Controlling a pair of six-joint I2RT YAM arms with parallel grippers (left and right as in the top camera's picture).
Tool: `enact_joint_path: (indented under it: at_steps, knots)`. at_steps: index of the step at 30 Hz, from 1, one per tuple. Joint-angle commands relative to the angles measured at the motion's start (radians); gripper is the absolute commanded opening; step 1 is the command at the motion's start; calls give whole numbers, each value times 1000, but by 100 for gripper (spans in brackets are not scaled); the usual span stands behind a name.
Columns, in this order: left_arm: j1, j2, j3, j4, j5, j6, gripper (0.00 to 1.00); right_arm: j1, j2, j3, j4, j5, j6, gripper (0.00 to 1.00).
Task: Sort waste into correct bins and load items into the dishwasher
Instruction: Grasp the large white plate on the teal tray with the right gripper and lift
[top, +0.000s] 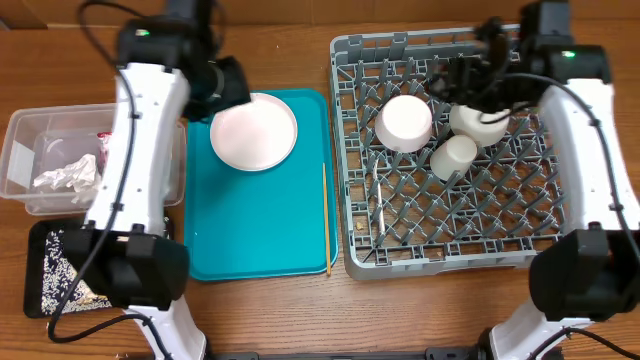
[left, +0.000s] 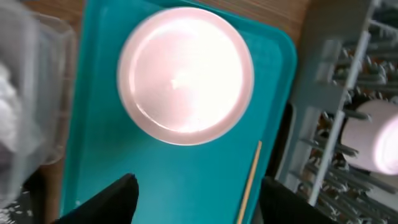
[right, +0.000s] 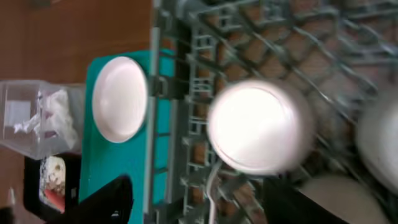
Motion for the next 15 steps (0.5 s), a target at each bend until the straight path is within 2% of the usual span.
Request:
enact_joint_path:
  at_steps: [1, 2, 3, 9, 12, 15]
  knots:
    - [74, -8, 11, -15, 27, 29, 69, 172, -13, 31, 92, 33, -16, 69]
    - [86, -8, 11, -19, 27, 29, 71, 197, -9, 31, 111, 63, -13, 69]
    - [103, -8, 11, -26, 26, 29, 100, 269, 5, 30, 165, 159, -12, 70]
    - [116, -8, 11, -37, 19, 29, 100, 474, 105, 6, 368, 373, -12, 70]
    - [116, -8, 11, -38, 14, 40, 100, 523, 201, 2, 494, 410, -12, 71]
    - [117, -8, 11, -58, -60, 66, 100, 549, 304, 2, 624, 411, -9, 71]
